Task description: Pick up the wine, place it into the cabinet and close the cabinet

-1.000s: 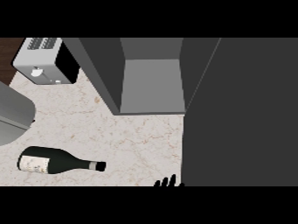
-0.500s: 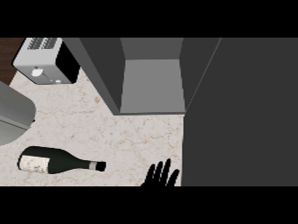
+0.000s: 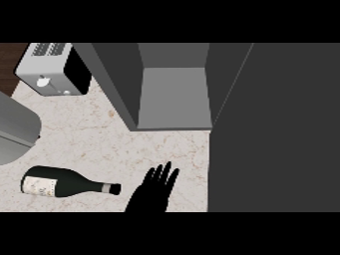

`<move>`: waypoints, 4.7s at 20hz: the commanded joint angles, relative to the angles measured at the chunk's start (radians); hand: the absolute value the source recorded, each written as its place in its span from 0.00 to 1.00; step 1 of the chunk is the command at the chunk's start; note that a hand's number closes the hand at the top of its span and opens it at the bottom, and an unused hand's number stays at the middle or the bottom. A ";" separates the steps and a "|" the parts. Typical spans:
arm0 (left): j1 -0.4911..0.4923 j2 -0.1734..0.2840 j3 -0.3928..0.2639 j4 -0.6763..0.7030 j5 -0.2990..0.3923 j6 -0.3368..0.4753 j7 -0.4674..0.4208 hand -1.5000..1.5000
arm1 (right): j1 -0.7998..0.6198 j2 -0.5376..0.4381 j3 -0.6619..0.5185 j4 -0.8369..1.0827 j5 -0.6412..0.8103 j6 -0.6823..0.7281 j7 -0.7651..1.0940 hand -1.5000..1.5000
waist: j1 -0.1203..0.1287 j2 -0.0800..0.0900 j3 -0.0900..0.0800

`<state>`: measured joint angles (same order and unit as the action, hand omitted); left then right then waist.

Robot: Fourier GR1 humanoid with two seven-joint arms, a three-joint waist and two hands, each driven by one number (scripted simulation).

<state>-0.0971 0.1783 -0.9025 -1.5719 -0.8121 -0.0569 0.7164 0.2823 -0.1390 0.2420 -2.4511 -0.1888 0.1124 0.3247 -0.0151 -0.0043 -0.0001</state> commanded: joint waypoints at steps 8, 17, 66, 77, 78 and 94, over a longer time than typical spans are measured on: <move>-0.054 0.172 0.189 0.117 0.023 0.037 -0.236 0.00 | 0.023 0.008 -0.059 -0.154 -0.136 0.010 0.061 0.00 | 0.004 0.003 0.000; -0.071 0.237 0.283 0.129 -0.003 0.041 -0.315 0.00 | 0.152 0.016 -0.021 -0.152 -0.112 0.085 -0.014 0.00 | 0.003 0.001 0.000; -0.181 0.332 0.783 0.923 0.235 -0.216 -0.967 1.00 | 0.134 0.017 -0.123 -0.141 -0.175 0.153 0.000 0.00 | 0.001 0.004 0.000; -0.123 0.018 0.996 0.804 0.559 -0.101 -1.265 1.00 | 0.117 0.067 -0.082 0.012 -0.054 0.133 -0.106 0.00 | 0.064 -0.024 -0.017; -0.123 -0.042 1.043 0.792 0.634 -0.108 -1.300 1.00 | 0.106 0.062 -0.099 0.030 -0.046 0.133 -0.114 0.00 | 0.085 -0.025 -0.022; -0.020 -0.178 0.912 0.397 0.736 0.135 -1.143 1.00 | 0.146 0.049 -0.062 -0.098 -0.062 0.128 -0.041 0.00 | 0.009 0.001 0.000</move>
<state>-0.1067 0.0114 0.0669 -1.0841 -0.0859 0.0202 -0.5343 0.3823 -0.0913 0.1712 -2.4176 -0.2297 0.2557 0.2319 -0.0014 -0.0042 -0.0001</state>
